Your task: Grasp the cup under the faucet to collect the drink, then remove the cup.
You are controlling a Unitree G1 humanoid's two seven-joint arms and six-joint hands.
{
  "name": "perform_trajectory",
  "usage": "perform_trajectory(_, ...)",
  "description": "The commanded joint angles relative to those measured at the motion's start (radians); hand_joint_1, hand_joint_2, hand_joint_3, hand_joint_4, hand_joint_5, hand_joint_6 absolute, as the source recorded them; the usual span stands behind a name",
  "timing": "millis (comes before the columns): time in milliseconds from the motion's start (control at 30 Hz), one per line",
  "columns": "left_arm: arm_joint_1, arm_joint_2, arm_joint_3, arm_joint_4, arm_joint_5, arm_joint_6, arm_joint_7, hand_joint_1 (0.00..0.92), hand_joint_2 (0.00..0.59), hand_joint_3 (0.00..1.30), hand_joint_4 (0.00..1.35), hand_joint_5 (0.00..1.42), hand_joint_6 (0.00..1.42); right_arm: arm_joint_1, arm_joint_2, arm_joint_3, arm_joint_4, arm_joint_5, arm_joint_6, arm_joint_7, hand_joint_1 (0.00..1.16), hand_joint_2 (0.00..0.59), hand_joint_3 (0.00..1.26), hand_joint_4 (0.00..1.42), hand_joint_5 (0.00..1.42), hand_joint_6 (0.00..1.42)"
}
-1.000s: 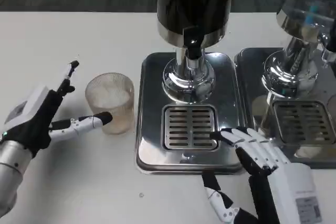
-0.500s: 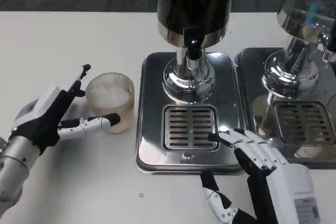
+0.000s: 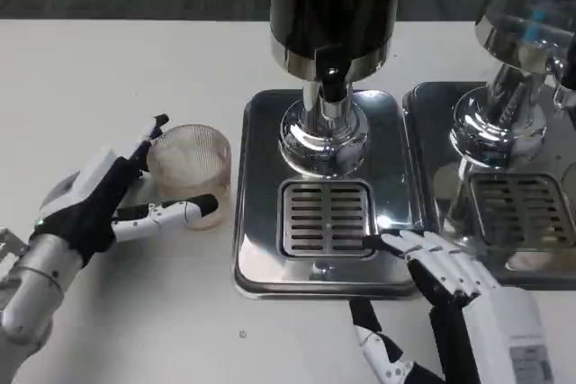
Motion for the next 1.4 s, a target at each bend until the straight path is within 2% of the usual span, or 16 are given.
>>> perform_trajectory(33,-0.028,-0.019,0.003,0.014,-0.010,-0.005,-0.018,0.270,0.052,0.03,0.04,0.23,0.24,0.013,-0.001,-0.007,-0.016,0.005,0.009,-0.004,0.42,0.405,0.40,0.31,0.27,0.34)
perform_trajectory(367,-0.034,-0.051,0.014,0.029,-0.026,0.004,-0.024,0.246,0.066,0.05,0.08,0.25,0.25,0.020,-0.001,-0.014,-0.017,0.008,0.008,-0.002,0.43,0.399,0.40,0.31,0.28,0.34)
perform_trajectory(967,-0.010,-0.093,0.019,0.037,-0.038,0.019,0.019,0.268,0.114,0.20,0.26,0.42,0.42,0.036,-0.011,-0.020,-0.047,0.021,0.006,0.020,0.44,0.396,0.40,0.36,0.29,0.34)
perform_trajectory(1200,-0.004,-0.095,0.022,0.035,-0.038,0.009,0.052,0.324,0.131,0.27,0.33,0.50,0.52,0.036,-0.010,-0.017,-0.045,0.028,0.000,0.019,0.45,0.396,0.40,0.37,0.30,0.34)
perform_trajectory(1400,-0.004,-0.091,0.018,0.036,-0.035,0.011,0.047,0.367,0.129,0.26,0.33,0.52,0.53,0.032,-0.010,-0.014,-0.042,0.031,-0.001,0.018,0.45,0.396,0.40,0.38,0.30,0.34)
